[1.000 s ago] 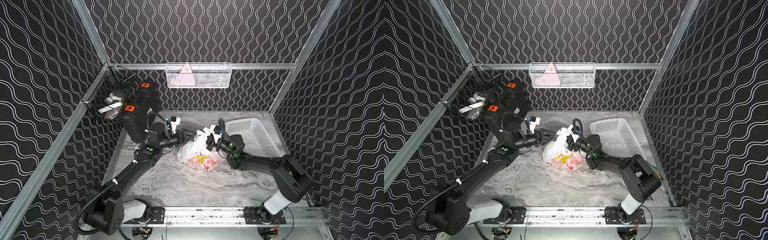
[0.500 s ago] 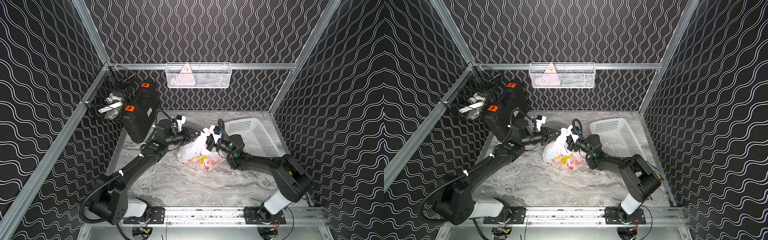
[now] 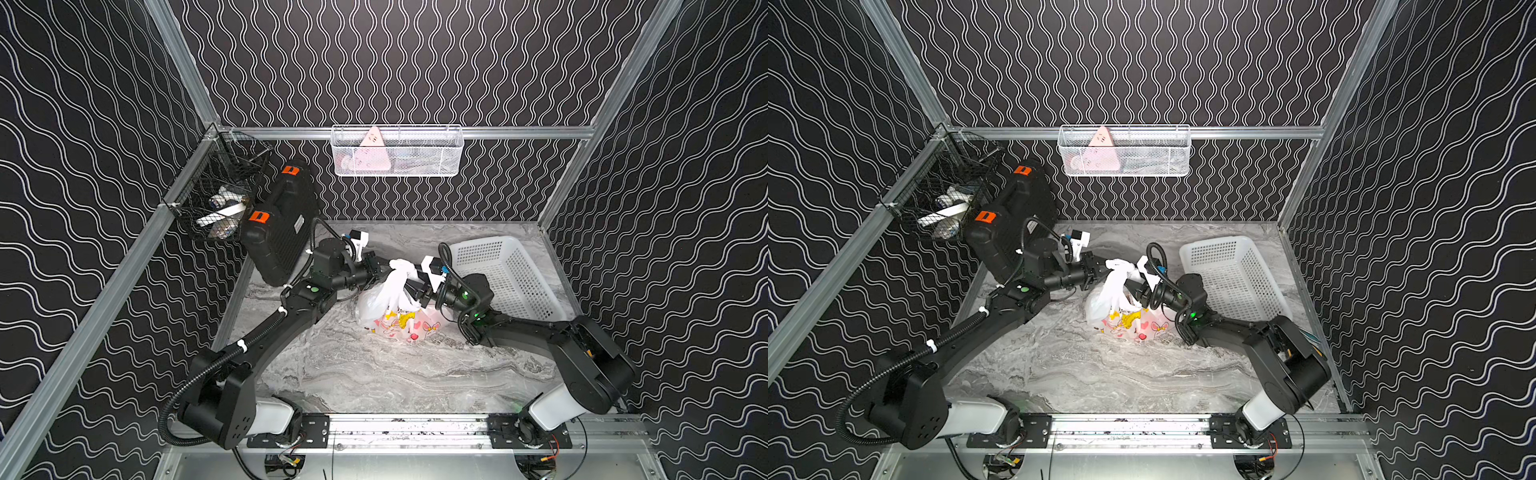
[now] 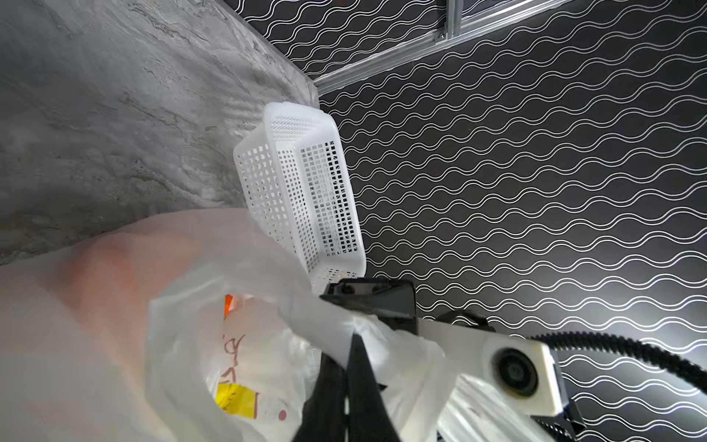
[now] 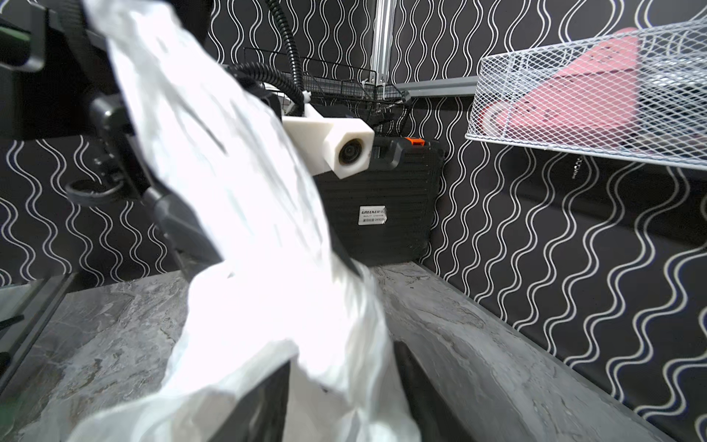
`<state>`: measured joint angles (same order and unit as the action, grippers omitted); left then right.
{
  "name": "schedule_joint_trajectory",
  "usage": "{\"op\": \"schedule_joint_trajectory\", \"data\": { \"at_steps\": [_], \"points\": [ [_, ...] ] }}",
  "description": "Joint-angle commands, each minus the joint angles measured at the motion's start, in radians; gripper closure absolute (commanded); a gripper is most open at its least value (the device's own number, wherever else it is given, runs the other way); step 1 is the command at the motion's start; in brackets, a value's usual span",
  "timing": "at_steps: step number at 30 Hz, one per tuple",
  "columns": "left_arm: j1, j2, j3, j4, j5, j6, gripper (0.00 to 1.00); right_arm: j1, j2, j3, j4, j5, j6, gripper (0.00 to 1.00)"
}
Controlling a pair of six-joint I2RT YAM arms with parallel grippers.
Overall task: Place the oranges into plastic bags & tie knots
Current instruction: Tie the plastic bag at the center of the board.
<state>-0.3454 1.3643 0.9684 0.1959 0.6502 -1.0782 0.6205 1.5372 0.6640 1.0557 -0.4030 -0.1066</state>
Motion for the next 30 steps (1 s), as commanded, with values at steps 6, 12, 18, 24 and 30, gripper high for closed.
{"op": "schedule_joint_trajectory", "data": {
  "at_steps": [6,12,18,24,30],
  "points": [
    [0.005,0.019,0.008,0.084,-0.001,-0.035,1.0,-0.001,-0.279,-0.032,-0.503,0.049,-0.115,0.38],
    [0.006,0.02,0.006,0.099,0.006,-0.041,1.0,-0.001,-0.403,0.122,-0.914,-0.028,-0.142,0.31],
    [0.007,0.024,0.013,0.089,0.016,-0.033,1.0,0.001,-0.335,0.308,-0.991,-0.034,-0.142,0.25],
    [0.006,0.025,0.014,0.093,0.019,-0.04,1.0,0.02,-0.214,0.445,-1.006,-0.072,-0.2,0.21],
    [0.007,0.023,0.012,0.083,0.017,-0.035,1.0,0.068,-0.143,0.5,-0.975,-0.045,-0.29,0.2]
  ]
}}
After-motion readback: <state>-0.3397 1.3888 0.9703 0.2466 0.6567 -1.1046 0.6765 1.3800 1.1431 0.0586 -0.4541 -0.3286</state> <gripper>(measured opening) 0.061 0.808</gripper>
